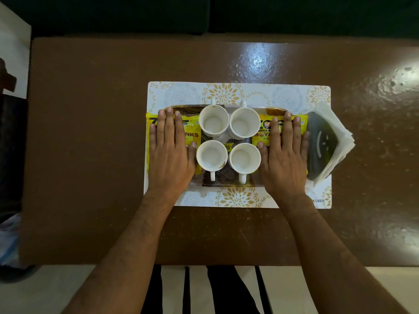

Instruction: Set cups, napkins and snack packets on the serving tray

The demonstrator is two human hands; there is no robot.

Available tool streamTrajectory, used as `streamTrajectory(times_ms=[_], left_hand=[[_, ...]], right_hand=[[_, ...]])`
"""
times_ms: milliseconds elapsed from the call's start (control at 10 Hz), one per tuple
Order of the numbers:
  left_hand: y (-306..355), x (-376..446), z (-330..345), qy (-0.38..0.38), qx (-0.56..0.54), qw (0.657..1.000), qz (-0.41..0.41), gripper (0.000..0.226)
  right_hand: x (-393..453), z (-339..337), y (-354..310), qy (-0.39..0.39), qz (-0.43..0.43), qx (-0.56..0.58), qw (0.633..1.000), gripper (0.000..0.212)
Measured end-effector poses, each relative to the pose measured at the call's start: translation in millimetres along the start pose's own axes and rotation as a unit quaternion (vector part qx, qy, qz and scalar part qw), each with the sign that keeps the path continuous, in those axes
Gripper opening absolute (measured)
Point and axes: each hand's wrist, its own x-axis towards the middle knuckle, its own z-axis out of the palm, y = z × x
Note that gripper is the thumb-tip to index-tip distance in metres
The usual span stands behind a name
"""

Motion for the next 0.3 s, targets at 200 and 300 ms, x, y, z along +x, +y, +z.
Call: streamTrajectory(times_ms=[200, 300], left_hand=[[1, 0, -9, 0.024, -0.063, 0.998, -0.012, 0.068], [3, -1, -20, 0.052, -0.082, 0.995, -0.022, 0.067]], right_hand=[[3, -10, 1, 0.028, 0.006, 0.053, 0.998, 0.062], [8, -24, -1, 0.05, 0.016, 0.086, 0.995, 0.062]])
